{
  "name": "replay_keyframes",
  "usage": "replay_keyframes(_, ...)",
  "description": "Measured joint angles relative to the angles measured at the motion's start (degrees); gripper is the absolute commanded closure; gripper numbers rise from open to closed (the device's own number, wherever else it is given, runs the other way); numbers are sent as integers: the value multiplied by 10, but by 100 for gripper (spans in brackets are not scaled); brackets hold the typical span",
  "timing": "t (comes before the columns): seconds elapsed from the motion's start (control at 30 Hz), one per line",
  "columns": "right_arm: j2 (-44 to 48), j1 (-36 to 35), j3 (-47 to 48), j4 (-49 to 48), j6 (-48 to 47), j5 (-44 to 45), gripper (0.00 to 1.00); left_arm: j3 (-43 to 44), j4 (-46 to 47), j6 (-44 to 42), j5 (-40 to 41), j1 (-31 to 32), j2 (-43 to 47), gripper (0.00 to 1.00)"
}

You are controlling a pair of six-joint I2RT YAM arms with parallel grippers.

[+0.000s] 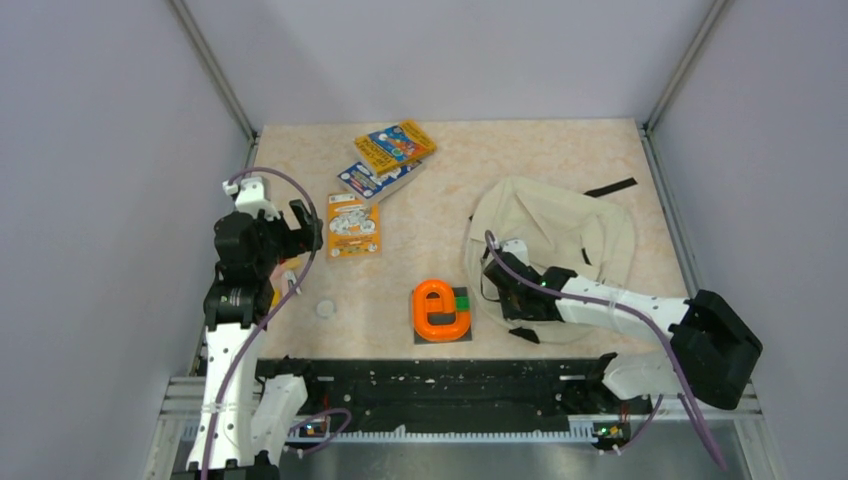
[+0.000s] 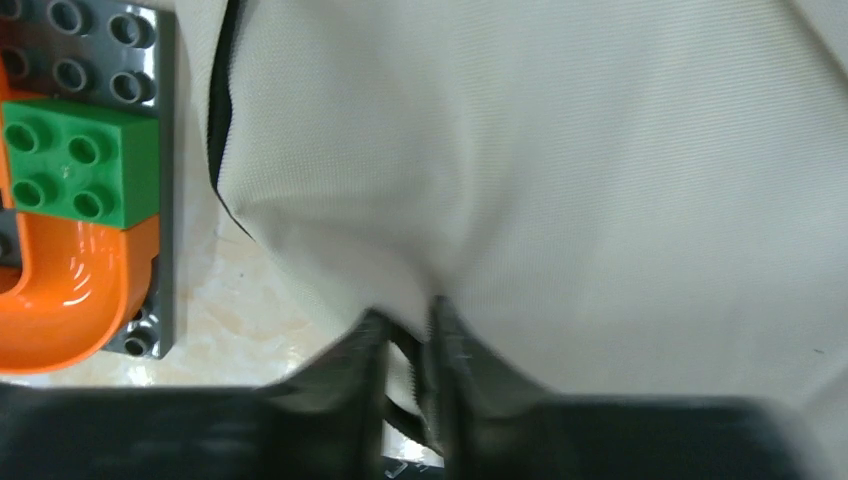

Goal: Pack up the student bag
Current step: Move the student bag to the center of the board, then unzip the student bag at the center of the board.

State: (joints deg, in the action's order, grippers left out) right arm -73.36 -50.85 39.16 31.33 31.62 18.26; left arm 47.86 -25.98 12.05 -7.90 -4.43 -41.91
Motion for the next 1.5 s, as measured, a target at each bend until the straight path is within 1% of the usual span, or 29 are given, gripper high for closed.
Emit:
replay_keyframes(0.1,-2,-1,4,-16,32,10,100,0,0,0,0,0,-1,2)
replay_keyframes(0.17,-3,-1,4,-43,59,14,100,0,0,0,0,0,-3,2)
replay_keyframes(0.3,-17,-1,3,-157,113,28,100,0,0,0,-1,0,-9,2)
replay_keyframes(0.4,-66,-1,19,-244,132,47,100,0,0,0,-2,0,-11,2)
replay_keyframes(0.5,-132,-1,67,-283,130,60,100,0,0,0,-2,0,-14,2)
replay_keyframes(0.53,-150,-1,85,-293,129,62,98,0,0,0,-2,0,-15,2)
replay_keyframes(0.57,-164,-1,102,-301,124,63,90,-1,0,0,-2,0,-16,3)
replay_keyframes(0.6,-173,-1,116,-307,118,63,78,-1,0,0,-2,0,-16,3)
replay_keyframes(0.67,-173,-1,128,-314,105,63,46,-2,0,0,-5,0,-18,4)
replay_keyframes(0.7,-171,-1,132,-317,99,63,37,-2,0,0,-8,0,-18,4)
replay_keyframes(0.73,-168,-2,135,-317,90,63,30,-3,0,0,-13,0,-18,5)
replay_keyframes(0.77,-162,-2,138,-312,78,63,24,-3,0,0,-16,0,-18,5)
replay_keyframes(0.8,-155,-1,139,-307,73,64,22,-4,2,0,-19,2,-19,5)
replay_keyframes(0.93,-112,16,146,-267,40,52,20,-4,5,6,-33,19,-34,8)
replay_keyframes(0.97,-102,28,147,-261,33,42,22,-4,7,14,-37,27,-40,8)
replay_keyframes(1.0,-94,45,150,-254,26,26,26,-5,12,24,-38,40,-47,8)
replay_keyframes(1.07,-89,98,163,-245,9,-15,31,-14,38,56,-36,89,-58,9)
replay_keyframes(1.13,-99,148,180,-238,-7,-49,32,-26,64,82,-31,139,-65,9)
replay_keyframes(1.2,-128,192,214,-223,-27,-77,33,-39,106,120,-27,197,-85,9)
replay_keyframes(1.27,-171,223,254,-217,-47,-99,34,-53,164,164,-31,239,-121,9)
replay_keyframes(1.4,-247,261,309,-210,-73,-150,39,-68,273,245,-37,292,-228,8)
replay_keyframes(1.5,-289,277,337,-206,-81,-186,42,-68,326,287,-52,316,-301,9)
